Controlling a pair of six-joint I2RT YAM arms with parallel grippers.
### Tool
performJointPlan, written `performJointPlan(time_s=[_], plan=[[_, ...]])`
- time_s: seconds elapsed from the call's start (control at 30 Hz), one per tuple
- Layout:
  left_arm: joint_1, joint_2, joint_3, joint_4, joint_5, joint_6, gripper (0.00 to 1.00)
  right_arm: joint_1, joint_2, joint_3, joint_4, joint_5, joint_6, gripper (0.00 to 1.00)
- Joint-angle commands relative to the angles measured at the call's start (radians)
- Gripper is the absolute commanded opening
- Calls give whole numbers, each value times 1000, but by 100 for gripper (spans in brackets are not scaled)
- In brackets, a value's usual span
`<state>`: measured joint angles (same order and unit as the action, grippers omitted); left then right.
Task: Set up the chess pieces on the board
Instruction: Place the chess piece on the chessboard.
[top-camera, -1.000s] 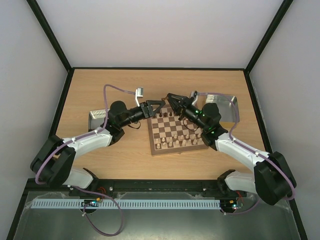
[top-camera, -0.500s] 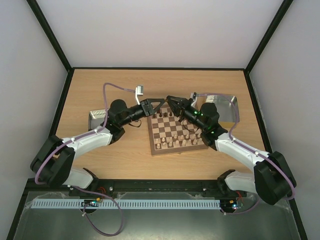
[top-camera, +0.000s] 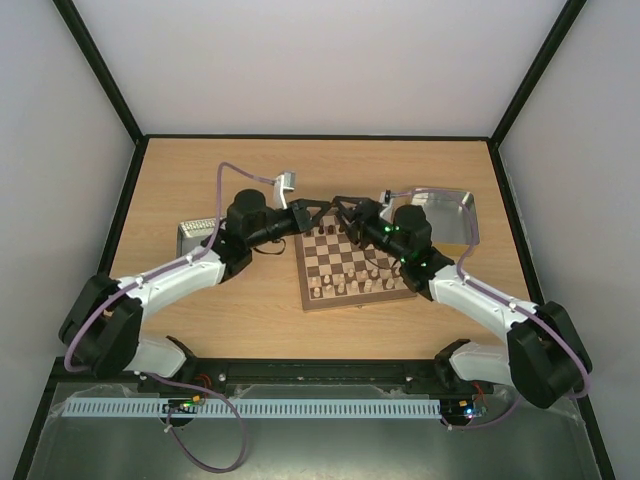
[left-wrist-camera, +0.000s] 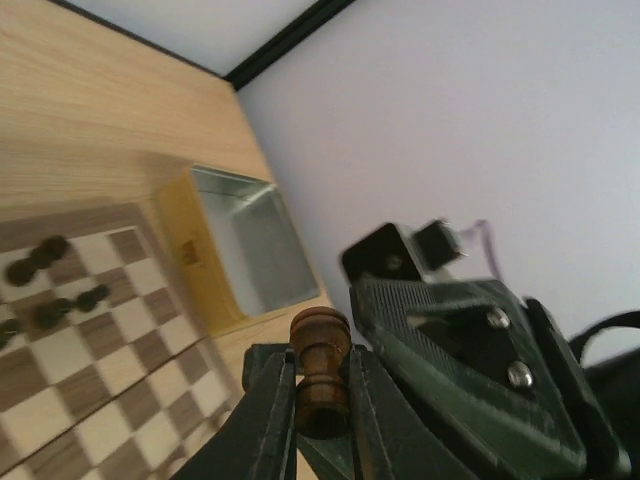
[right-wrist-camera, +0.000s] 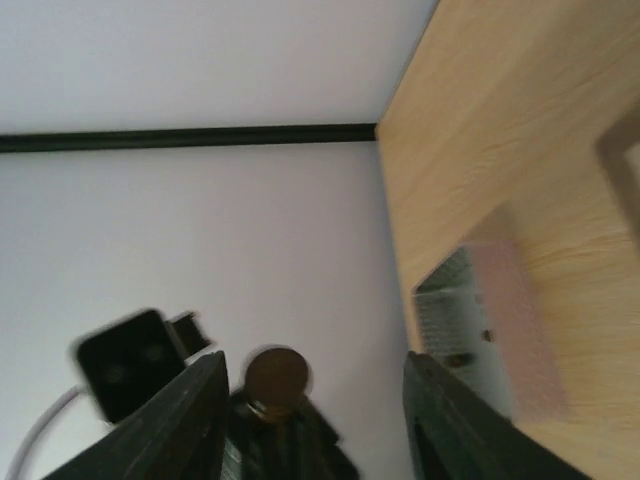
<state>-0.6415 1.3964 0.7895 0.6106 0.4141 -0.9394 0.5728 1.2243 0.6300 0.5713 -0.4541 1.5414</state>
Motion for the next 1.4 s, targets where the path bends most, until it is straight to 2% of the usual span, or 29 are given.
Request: performJointPlan(time_s=[0.0, 0.1, 0.17, 0.3, 0.5, 0.77, 0.97, 1.37], plan=[[10, -26, 156, -543, -105, 235, 4, 0, -62, 39, -228, 96, -179, 53], [53, 32, 272, -874, -142, 389, 5, -2, -133, 70, -404, 220, -307, 61], [94, 81, 324, -1007, -138, 449, 5, -4, -189, 57, -463, 318, -357, 62], [126, 193, 446, -1169, -191, 542, 4, -5, -292, 1, -517, 459, -403, 62], [115, 403, 661, -1349, -321, 629, 4, -6, -396, -50, -579, 552, -455, 62], [97, 650, 951, -1515, -408, 701, 5, -8, -450, -74, -596, 590, -497, 63], [91, 753, 1080, -1573, -362, 717, 6, -10, -456, -87, -576, 591, -502, 63], [82, 839, 1145, -1582, -284, 720, 8, -11, -447, -87, -568, 589, -513, 63]])
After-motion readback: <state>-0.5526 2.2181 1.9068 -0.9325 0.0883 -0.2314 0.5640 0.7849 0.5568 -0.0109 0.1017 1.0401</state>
